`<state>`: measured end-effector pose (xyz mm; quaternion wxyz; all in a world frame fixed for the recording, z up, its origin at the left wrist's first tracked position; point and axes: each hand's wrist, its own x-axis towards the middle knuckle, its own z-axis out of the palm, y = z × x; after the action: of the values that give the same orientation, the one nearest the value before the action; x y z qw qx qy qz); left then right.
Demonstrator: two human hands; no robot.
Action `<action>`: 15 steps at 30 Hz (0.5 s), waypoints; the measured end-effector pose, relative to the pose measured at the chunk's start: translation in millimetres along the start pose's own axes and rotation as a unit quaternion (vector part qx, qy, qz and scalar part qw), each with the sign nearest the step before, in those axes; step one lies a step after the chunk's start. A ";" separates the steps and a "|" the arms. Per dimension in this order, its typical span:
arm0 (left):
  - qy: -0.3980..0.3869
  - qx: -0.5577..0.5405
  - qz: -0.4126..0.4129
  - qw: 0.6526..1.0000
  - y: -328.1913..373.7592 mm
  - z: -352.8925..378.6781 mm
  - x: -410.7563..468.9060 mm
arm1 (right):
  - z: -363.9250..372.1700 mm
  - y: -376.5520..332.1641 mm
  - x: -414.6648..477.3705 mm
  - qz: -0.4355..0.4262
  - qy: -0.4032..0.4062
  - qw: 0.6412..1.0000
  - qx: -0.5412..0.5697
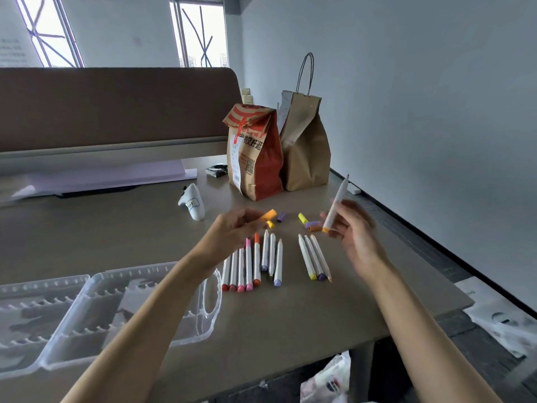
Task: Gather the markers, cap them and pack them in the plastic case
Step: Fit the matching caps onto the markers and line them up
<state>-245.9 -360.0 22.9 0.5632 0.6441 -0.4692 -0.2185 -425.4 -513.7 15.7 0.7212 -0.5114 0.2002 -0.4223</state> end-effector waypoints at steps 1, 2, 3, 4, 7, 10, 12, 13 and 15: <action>0.000 -0.014 -0.008 1.000 -1.6 -0.9 -1.1 | -1.8 -0.3 0.8 -0.010 0.020 1.000 0.007; 0.002 -0.022 -0.015 1.000 -3.7 -2.1 -1.4 | -3.8 -0.1 1.9 -0.019 0.041 0.999 0.008; 0.006 -0.034 -0.022 0.999 -5.7 -3.7 -1.0 | -5.3 0.7 3.2 -0.026 0.059 0.998 0.004; 0.010 -0.055 -0.029 0.998 -7.0 -4.9 -0.6 | -6.5 1.7 4.3 -0.031 0.071 0.997 -0.004; 0.010 -0.129 -0.033 0.991 -5.4 -6.9 -1.7 | -3.7 3.2 3.3 -0.046 0.075 0.996 -0.022; 0.017 -0.140 -0.034 0.989 -6.0 -7.1 -3.1 | -0.3 1.3 -0.1 -0.061 0.053 0.996 -0.034; 0.021 -0.144 -0.043 0.988 -8.2 -5.8 -3.0 | 0.3 0.5 -2.0 -0.068 0.040 0.996 -0.035; 0.020 -0.145 -0.046 0.988 -9.1 -4.9 -2.9 | 0.2 1.0 -2.7 -0.073 0.033 0.996 -0.038; 0.017 -0.136 -0.047 0.989 -10.6 -3.5 -2.9 | -0.1 3.3 -3.6 -0.086 0.019 0.994 -0.057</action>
<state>-240.6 -356.5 13.2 0.6426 0.5862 -0.3948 -0.2961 -426.1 -510.4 12.1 0.6478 -0.5593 0.1927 -0.4800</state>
